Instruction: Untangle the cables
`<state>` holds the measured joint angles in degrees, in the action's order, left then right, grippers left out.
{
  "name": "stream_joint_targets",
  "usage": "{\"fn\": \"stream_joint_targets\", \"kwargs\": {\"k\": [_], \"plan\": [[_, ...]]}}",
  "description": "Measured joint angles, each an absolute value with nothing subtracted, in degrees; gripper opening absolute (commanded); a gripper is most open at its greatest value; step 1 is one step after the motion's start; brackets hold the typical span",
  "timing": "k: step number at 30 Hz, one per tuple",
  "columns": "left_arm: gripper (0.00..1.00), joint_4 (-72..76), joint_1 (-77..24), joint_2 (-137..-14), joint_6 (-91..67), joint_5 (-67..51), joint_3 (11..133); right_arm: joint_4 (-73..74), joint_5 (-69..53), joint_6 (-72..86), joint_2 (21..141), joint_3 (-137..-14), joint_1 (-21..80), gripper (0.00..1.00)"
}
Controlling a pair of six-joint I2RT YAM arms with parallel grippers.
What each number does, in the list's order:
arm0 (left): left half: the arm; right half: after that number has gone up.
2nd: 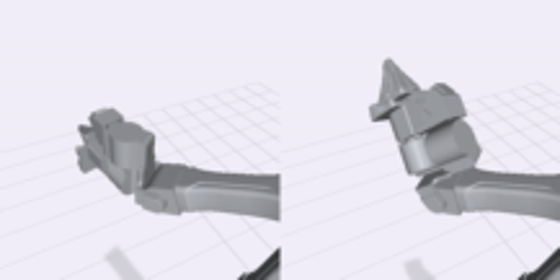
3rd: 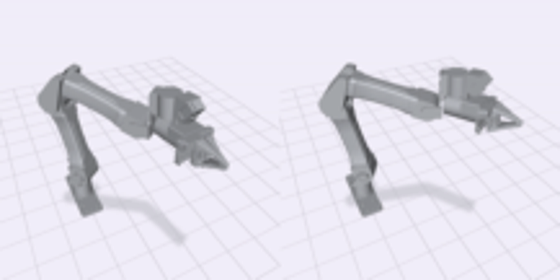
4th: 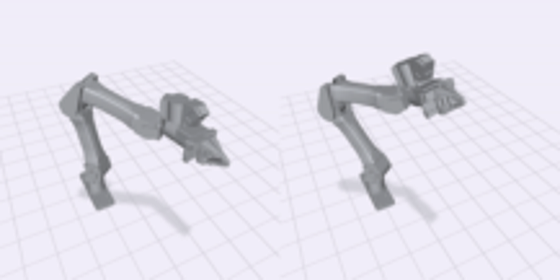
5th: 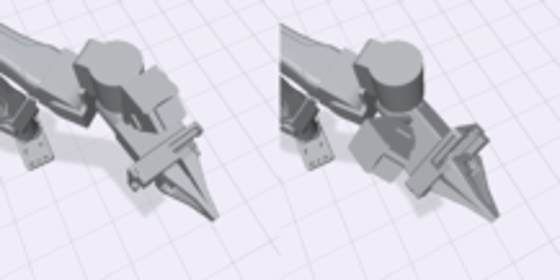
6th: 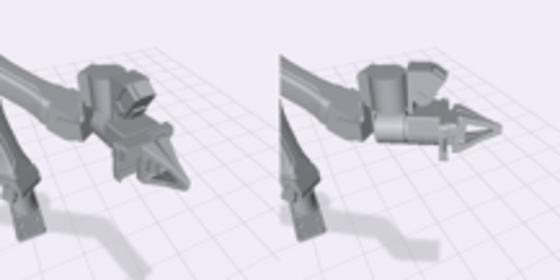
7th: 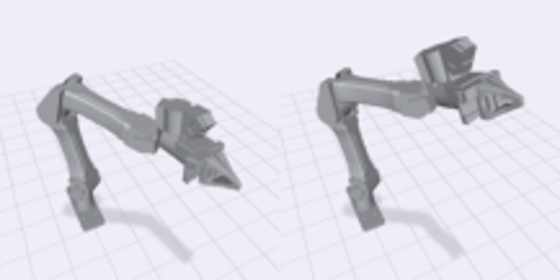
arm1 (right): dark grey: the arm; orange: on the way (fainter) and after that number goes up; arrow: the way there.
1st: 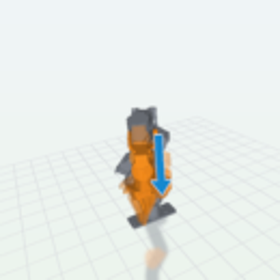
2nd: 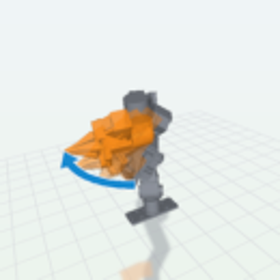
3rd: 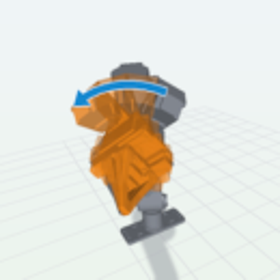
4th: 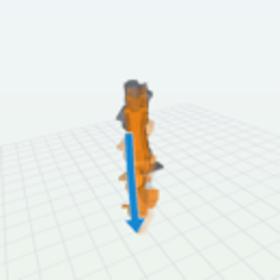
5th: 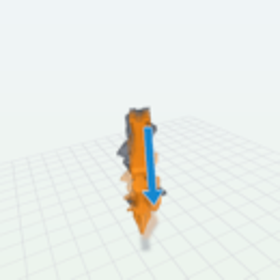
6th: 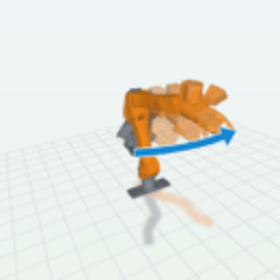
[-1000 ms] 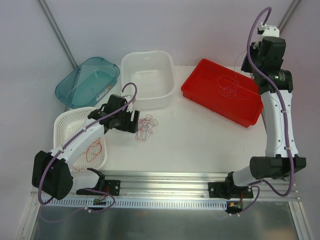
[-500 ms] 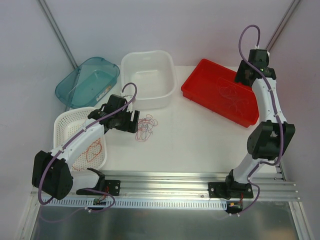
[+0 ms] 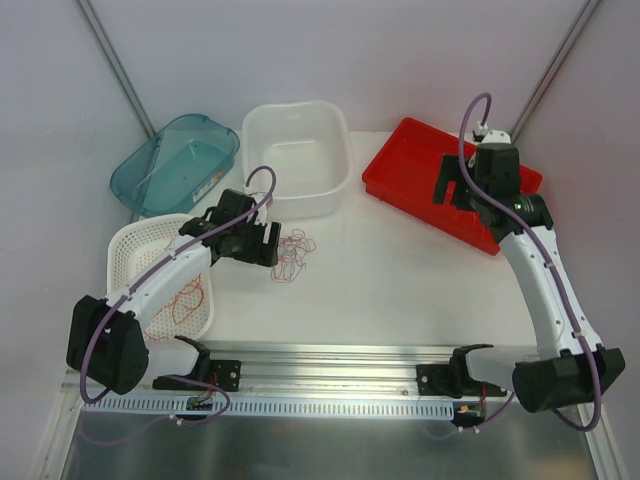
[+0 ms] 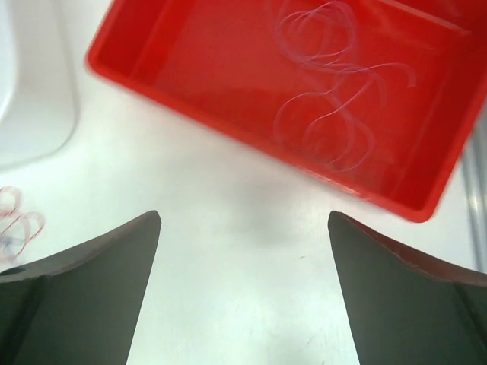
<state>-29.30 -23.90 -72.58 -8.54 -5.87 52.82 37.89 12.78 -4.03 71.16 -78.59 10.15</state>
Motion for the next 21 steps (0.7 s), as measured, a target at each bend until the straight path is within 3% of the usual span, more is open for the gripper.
{"fn": "stream_joint_targets", "kwargs": {"k": [15, 19, 21], "plan": [[0.64, -23.31, -23.97, -85.69, -19.75, -7.01, 55.92, 28.60, -0.49, 2.46, 53.23, -51.92, 24.80, 0.97], [0.55, -20.86, -24.43, -92.68, -21.52, -6.83, 57.98, 26.35, -1.76, 4.21, 49.67, -47.33, 27.03, 0.97], [0.39, -20.25, -24.99, -95.35, -22.52, -6.76, 58.85, 25.78, -2.17, 5.23, 48.21, -44.73, 28.42, 0.97]]}}
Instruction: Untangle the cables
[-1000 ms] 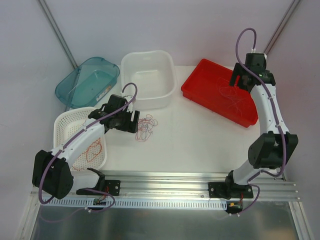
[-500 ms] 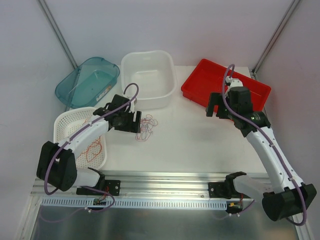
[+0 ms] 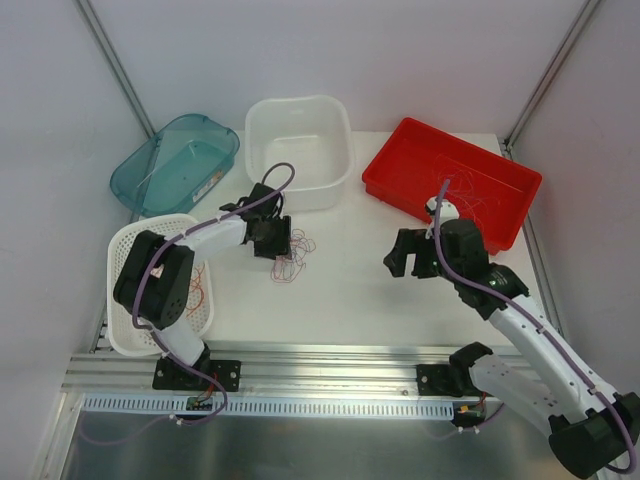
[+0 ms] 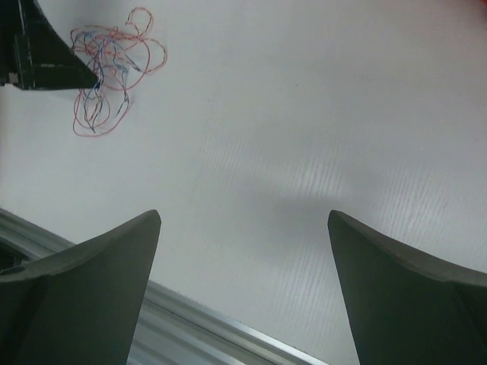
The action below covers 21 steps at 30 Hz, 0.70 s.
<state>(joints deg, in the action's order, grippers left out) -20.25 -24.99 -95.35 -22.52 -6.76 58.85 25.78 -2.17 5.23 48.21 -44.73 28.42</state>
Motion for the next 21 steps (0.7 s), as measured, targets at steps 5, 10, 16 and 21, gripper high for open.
{"fn": "stream_joint_targets", "kwargs": {"k": [5, 10, 16, 21], "plan": [[0.05, -19.11, -26.11, -97.76, -25.52, -6.81, 59.46, 22.39, -2.83, 8.27, 45.45, -37.69, 32.05, 0.98], [0.00, -17.61, -28.77, -96.01, -31.35, -6.79, 58.83, 15.57, -4.75, 12.19, 46.52, -32.42, 36.12, 0.99], [0.00, -14.96, -32.99, -88.42, -42.44, -7.27, 54.04, 5.17, -5.45, 16.51, 52.18, -30.09, 42.33, 0.94], [0.00, -11.79, -34.20, -82.28, -49.28, -8.27, 49.65, -3.38, -5.02, 19.90, 57.21, -29.15, 46.11, 0.82]]}}
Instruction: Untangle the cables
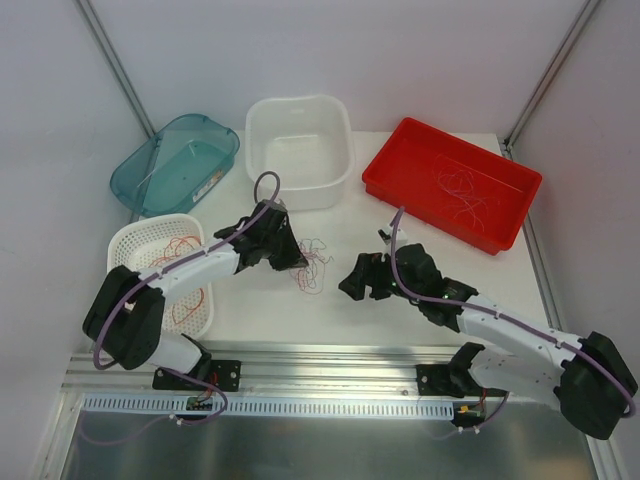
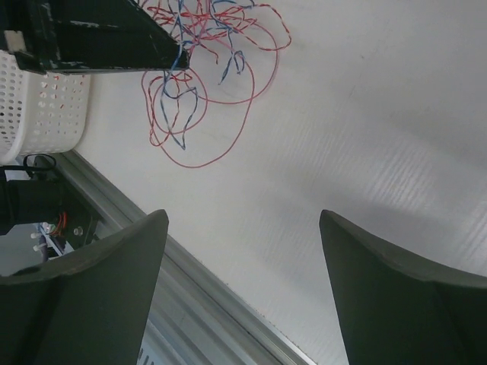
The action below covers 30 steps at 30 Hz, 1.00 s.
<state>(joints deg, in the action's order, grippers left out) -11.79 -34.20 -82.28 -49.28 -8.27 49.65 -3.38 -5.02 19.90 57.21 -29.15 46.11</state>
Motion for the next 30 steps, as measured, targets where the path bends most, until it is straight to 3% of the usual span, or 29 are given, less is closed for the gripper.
{"fn": "stream_joint_targets", "kwargs": {"k": [4, 18, 23, 24, 28, 30], "plan": [[0.00, -9.76, -34.24, -77.91, -52.73, -8.71, 47.53, -9.02, -4.32, 23.55, 60.40, -27.27, 46.63, 0.72], [0.00, -6.13, -35.31, -73.78, -56.66, -10.00, 44.23, -23.42, -3.95, 30.83, 75.77, -29.17, 47.13, 0.59], [0.00, -5.23, -35.31, -71.94, -56.88, -10.04, 44.10, -27.05, -4.21, 31.44, 81.10, -31.22, 47.13, 0.40], [0.00, -5.10, -35.31, -71.64, -56.90, -10.07, 44.10, -27.59, -4.40, 31.51, 81.97, -31.59, 47.13, 0.28], [0.00, -4.75, -35.33, -70.54, -56.93, -10.04, 43.53, -29.43, -5.37, 31.86, 83.99, -32.38, 47.13, 0.01], [0.03, -4.84, -35.31, -70.15, -56.80, -9.98, 43.03, -29.36, -5.39, 31.73, 84.01, -32.60, 47.13, 0.01]]}}
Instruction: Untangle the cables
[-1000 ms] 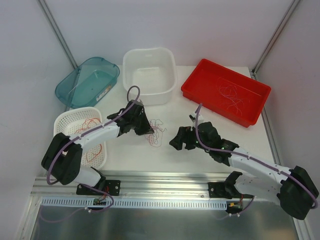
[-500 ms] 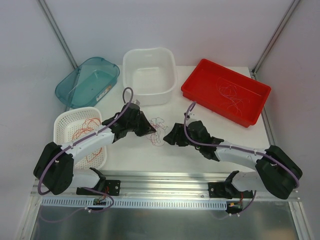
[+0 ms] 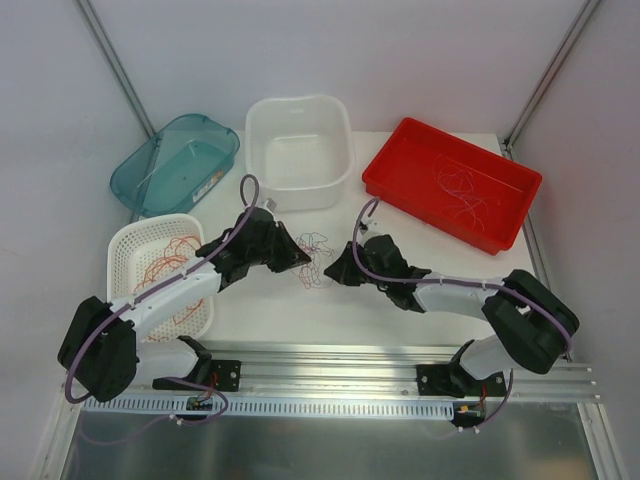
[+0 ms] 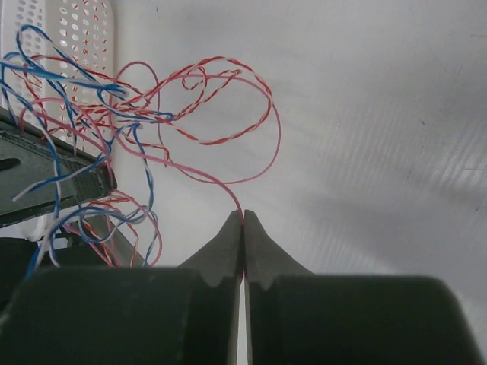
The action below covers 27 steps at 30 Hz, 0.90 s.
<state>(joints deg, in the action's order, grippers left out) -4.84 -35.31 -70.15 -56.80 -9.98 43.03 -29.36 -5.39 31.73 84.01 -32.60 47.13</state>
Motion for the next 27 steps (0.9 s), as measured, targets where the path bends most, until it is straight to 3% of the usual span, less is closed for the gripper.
{"fn": "stream_joint_targets", "kwargs": {"k": [6, 9, 17, 27], "plan": [[0.21, -5.28, -35.31, -67.81, -54.17, -6.76, 40.73, -19.11, -1.93, 26.94, 78.22, -33.56, 47.13, 0.01], [0.21, -6.22, -35.14, -67.05, -52.12, -4.12, 40.32, -9.69, 2.17, 22.94, 71.53, -35.31, 47.11, 0.01], [0.02, -7.01, -32.42, -67.18, -48.93, -0.49, 38.24, 12.67, 11.77, 12.60, 55.48, -42.00, 46.89, 0.01], [0.01, -8.91, -28.64, -67.70, -47.59, 0.93, 35.18, 34.65, 19.59, 2.07, 45.93, -55.02, 44.25, 0.01]]}}
